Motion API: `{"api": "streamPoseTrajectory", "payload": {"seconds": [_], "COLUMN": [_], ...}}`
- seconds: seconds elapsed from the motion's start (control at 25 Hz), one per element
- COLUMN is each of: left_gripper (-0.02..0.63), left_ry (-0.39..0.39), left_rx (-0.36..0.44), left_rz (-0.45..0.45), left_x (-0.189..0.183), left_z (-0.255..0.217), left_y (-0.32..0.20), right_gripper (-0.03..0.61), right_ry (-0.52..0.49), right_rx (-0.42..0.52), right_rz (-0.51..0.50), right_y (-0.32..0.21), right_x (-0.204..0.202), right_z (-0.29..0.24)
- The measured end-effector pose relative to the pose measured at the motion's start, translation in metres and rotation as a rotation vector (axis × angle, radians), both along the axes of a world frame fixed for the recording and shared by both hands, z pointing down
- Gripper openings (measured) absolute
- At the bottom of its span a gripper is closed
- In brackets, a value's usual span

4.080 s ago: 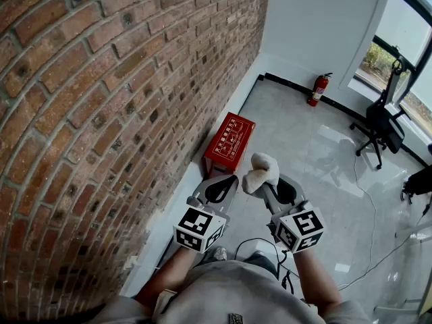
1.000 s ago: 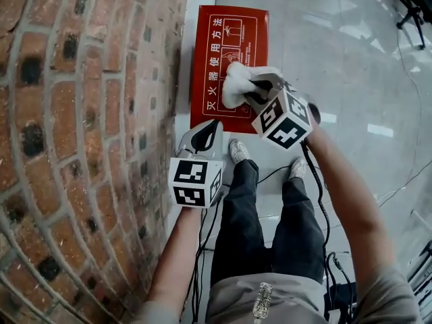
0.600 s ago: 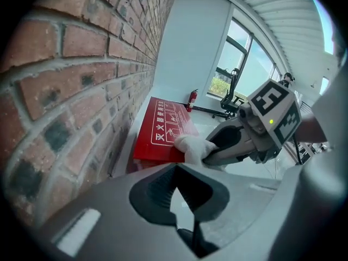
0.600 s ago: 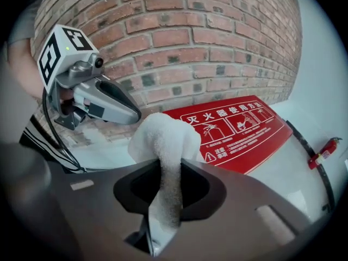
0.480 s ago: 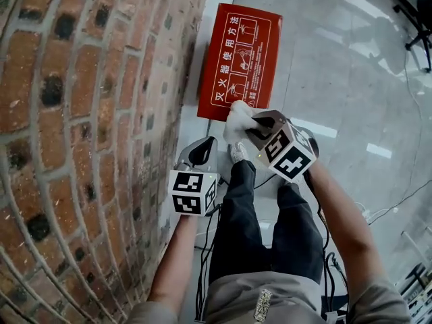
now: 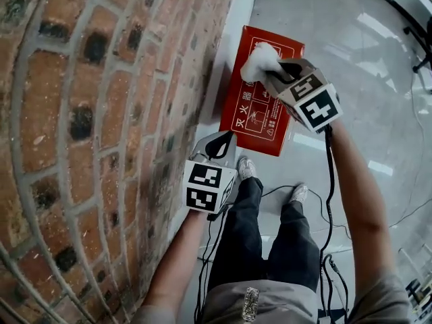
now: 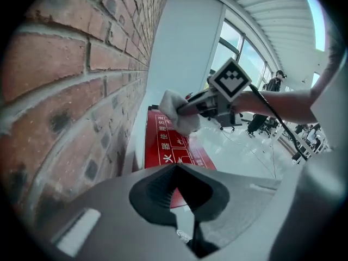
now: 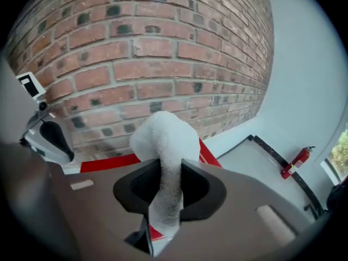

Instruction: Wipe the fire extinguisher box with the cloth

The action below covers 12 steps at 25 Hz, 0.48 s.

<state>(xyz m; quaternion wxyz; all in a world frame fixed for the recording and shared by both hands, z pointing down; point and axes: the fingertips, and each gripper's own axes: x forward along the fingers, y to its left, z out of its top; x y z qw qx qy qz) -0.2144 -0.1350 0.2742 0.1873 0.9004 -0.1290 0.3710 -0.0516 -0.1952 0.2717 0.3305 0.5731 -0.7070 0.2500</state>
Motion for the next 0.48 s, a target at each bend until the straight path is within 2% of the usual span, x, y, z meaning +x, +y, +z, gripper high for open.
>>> {"api": "streamPoseTrajectory", "payload": {"seconds": [0.24, 0.36, 0.48], "left_gripper": [0.000, 0.000, 0.000], "left_ry": [-0.005, -0.025, -0.043], "left_rx": [-0.015, -0.034, -0.045], "left_rz": [0.011, 0.008, 0.004], "left_x": [0.021, 0.024, 0.020], "left_z": [0.003, 0.009, 0.016], "left_y": [-0.029, -0.033, -0.036], "right_gripper": [0.110, 0.111, 0.112], "right_ry": [0.055, 0.130, 0.158], "right_rx": [-0.016, -0.006, -0.048], "right_rz": [0.066, 0.081, 0.062], "right_y": [-0.075, -0.105, -0.118], "right_x": [0.045, 0.066, 0.067], "right_z": [0.027, 0.033, 0.049]}}
